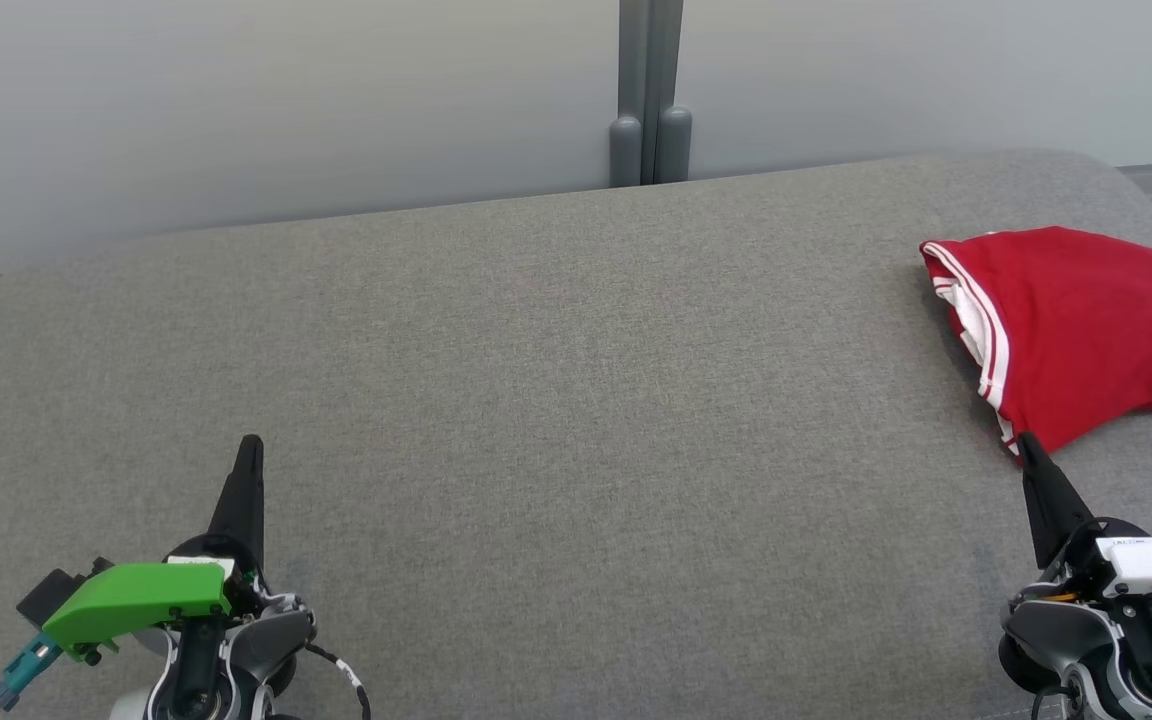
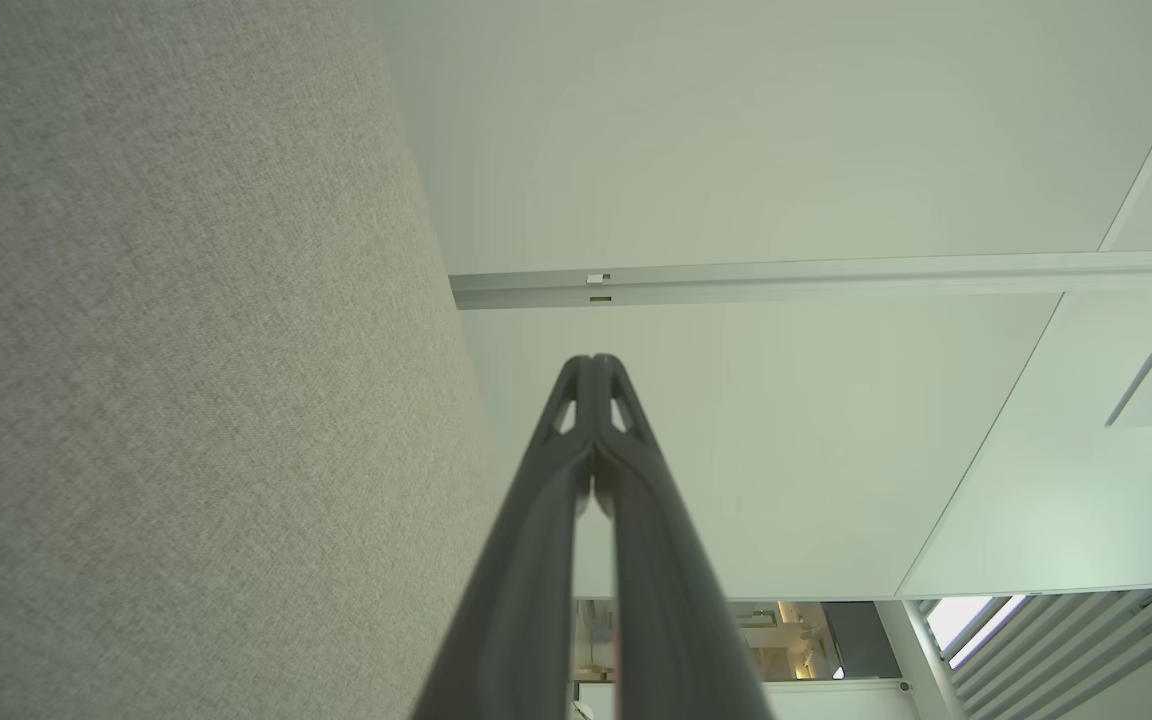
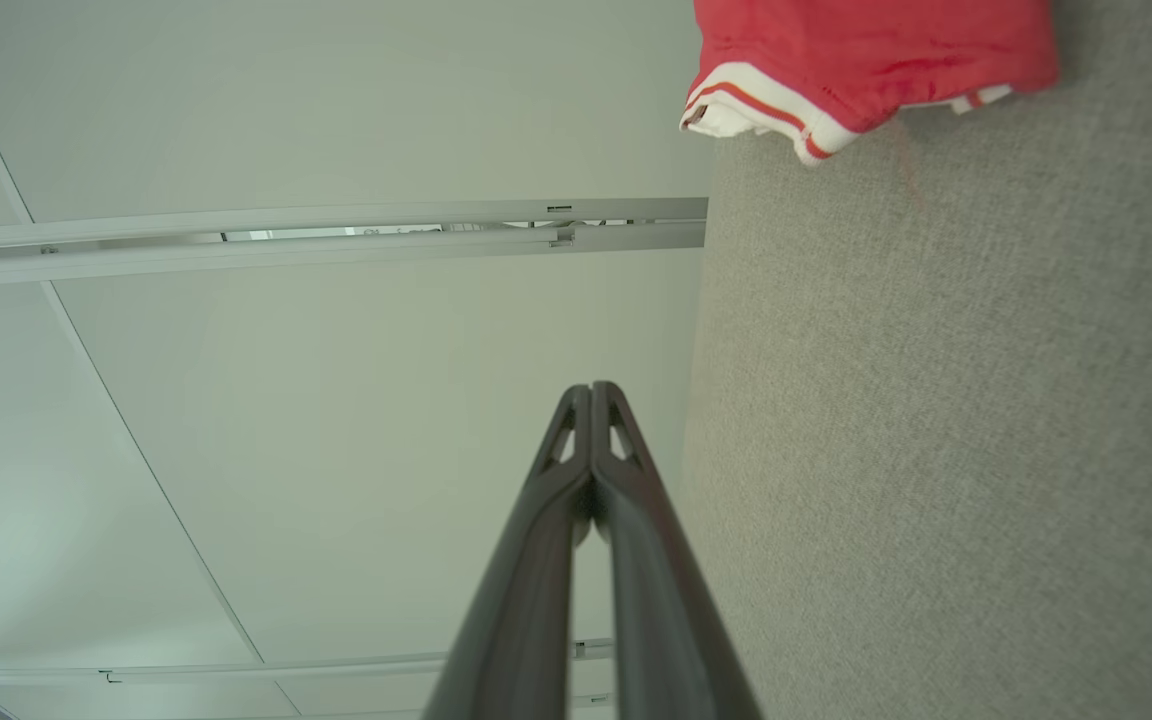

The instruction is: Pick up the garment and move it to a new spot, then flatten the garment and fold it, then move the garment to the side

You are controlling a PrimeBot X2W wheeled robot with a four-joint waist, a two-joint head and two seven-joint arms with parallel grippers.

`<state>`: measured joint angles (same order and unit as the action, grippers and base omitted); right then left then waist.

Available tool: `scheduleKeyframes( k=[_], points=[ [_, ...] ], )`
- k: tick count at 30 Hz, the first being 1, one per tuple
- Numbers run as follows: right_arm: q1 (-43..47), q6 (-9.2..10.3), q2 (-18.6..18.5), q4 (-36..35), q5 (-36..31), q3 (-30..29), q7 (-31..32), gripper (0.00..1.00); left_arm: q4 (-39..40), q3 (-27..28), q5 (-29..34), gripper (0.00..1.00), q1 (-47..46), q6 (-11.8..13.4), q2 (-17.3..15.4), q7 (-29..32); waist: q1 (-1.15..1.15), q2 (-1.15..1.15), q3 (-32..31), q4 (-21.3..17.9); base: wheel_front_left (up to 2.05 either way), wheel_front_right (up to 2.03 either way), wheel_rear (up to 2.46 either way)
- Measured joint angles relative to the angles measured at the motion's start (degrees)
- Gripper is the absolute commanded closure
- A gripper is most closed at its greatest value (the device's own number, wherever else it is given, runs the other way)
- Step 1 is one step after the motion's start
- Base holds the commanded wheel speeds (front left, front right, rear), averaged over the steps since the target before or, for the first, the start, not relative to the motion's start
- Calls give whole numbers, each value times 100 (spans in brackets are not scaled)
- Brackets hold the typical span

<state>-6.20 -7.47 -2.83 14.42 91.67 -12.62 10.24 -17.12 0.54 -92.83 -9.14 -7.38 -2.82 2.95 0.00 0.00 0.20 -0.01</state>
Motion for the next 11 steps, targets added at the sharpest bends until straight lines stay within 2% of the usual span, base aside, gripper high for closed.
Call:
scheduleKeyframes(
  k=[11],
  points=[
    [-1,0,0,0,0,-1,1,100,1,0,0,100,0,0,0,0,0,0,0,0,0,0,0]
  ],
)
